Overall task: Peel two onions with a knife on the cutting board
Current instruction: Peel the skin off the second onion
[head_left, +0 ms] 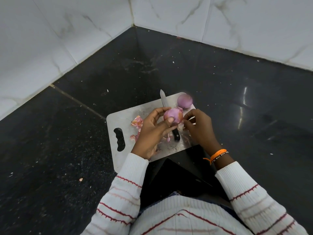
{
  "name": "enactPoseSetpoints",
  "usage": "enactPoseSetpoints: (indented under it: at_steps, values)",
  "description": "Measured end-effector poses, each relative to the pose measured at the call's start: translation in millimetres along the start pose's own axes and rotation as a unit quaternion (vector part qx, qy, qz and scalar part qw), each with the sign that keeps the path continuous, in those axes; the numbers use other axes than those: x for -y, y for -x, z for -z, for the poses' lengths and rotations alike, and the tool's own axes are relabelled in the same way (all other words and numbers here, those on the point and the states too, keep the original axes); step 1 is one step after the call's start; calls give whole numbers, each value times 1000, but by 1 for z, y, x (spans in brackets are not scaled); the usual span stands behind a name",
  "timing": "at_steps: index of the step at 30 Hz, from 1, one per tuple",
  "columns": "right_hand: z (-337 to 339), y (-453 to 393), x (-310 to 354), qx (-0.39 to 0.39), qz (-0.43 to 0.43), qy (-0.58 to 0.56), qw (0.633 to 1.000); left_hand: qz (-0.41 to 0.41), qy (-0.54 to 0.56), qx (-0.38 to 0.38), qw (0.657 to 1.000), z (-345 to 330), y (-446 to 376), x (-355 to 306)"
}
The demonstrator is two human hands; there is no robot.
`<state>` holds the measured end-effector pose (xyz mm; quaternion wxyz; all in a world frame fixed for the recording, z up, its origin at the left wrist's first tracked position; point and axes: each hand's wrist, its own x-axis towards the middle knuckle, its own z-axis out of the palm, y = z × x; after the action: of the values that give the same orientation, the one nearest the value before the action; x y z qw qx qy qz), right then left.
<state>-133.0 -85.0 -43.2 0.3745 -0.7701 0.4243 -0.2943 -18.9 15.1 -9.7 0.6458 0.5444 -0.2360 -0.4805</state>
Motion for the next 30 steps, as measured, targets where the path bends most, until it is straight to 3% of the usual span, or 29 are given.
enactPoseSetpoints:
  at_steps: [9, 30]
  values:
    - [8, 1, 26, 5, -87, -218, 972, 1, 12, -71, 997, 4, -3, 5]
    - [8, 4, 36, -58, -2, -129, 990, -10, -47, -68, 997, 3, -3, 5]
